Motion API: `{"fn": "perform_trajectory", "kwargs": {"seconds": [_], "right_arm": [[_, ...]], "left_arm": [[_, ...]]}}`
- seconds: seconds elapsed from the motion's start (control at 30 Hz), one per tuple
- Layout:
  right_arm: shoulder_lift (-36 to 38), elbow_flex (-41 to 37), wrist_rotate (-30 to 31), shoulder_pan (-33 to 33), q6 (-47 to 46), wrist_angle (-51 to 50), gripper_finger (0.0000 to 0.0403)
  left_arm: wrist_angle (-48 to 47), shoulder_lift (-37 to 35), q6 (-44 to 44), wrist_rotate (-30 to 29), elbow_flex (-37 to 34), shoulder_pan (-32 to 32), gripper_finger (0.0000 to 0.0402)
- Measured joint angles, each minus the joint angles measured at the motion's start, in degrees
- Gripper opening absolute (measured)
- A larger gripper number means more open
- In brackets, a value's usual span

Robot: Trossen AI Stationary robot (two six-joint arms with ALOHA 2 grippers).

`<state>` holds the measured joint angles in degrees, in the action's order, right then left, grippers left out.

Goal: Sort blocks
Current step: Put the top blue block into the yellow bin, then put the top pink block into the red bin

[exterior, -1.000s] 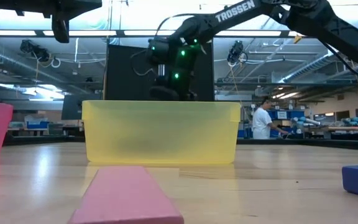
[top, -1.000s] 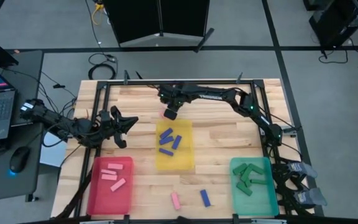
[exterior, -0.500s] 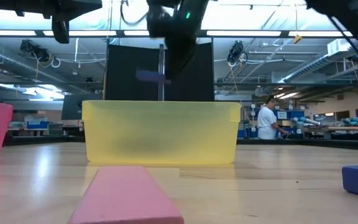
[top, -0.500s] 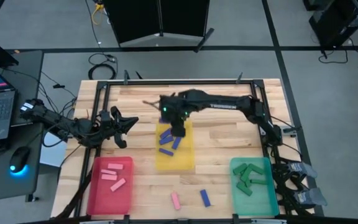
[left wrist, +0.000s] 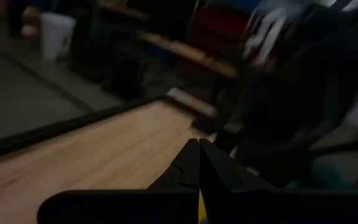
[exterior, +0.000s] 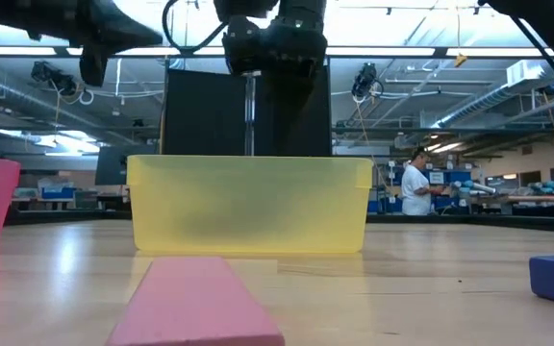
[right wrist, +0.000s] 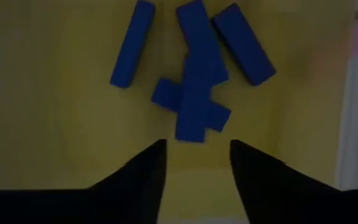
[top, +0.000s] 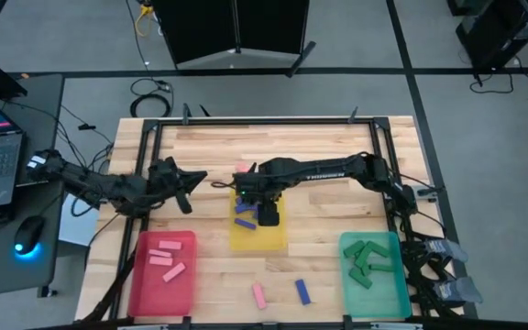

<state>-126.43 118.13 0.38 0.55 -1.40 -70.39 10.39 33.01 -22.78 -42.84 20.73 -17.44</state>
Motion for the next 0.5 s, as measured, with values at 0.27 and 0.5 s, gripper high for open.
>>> {"fn": "perform_trajectory", "kwargs": {"seconds": [0.27,0.5], "right_arm": [[2.4,-0.12,1.62,-0.26,1.42,4.77,0.0284],[13.42,-0.05,8.04,-0.26,2.04,9.75,0.0312]], "left_arm": [[-22.37,3.78,-4.23,3.44,9.21,6.94,0.007],[-41.31,15.5,-1.28,9.9,22.81,16.81,0.0138]]}}
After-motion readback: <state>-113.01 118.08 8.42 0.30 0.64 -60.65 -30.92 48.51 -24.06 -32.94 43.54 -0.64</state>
